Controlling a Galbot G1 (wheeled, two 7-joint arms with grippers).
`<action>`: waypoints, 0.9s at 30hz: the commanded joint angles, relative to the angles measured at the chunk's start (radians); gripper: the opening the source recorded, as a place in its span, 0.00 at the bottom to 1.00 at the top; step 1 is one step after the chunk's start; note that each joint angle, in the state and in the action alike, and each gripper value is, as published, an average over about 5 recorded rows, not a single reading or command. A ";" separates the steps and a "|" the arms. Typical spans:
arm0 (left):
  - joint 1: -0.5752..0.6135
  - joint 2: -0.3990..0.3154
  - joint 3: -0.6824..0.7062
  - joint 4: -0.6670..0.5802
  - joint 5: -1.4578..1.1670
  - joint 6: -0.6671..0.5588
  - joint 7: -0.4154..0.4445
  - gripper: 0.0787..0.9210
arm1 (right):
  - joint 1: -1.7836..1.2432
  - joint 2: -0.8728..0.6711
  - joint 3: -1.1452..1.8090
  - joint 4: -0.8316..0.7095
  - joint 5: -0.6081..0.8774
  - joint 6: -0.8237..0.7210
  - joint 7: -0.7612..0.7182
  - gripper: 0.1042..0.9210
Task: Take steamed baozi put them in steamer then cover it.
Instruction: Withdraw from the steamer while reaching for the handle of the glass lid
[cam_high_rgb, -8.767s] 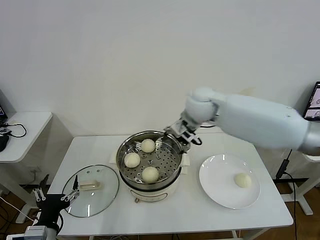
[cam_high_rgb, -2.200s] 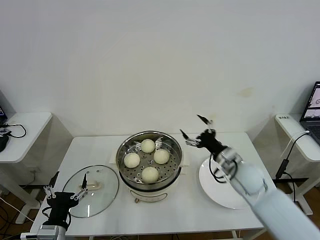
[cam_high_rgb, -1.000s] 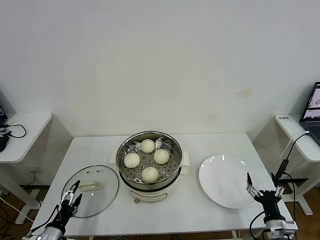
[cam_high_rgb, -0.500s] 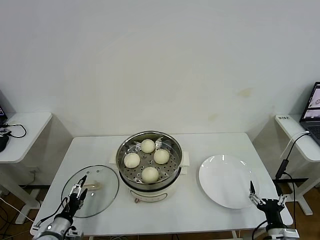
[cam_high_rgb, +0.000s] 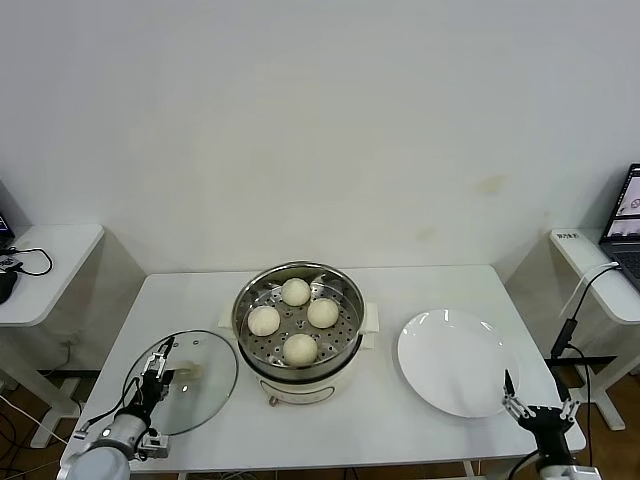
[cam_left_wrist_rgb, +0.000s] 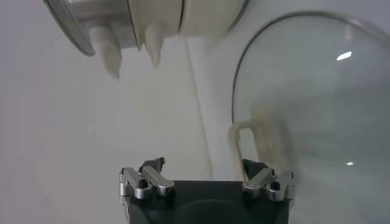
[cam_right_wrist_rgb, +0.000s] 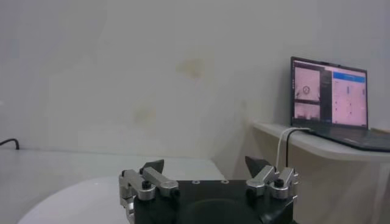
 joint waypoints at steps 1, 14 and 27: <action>-0.061 0.001 0.013 0.053 -0.007 0.002 0.003 0.88 | -0.004 0.008 -0.001 0.001 -0.005 0.001 -0.001 0.88; -0.079 -0.013 0.026 0.076 -0.016 0.009 0.006 0.88 | -0.005 0.012 -0.006 0.002 -0.009 0.004 -0.003 0.88; -0.065 -0.034 0.010 0.095 -0.023 0.000 -0.045 0.54 | -0.012 0.002 -0.009 0.016 -0.003 -0.001 -0.004 0.88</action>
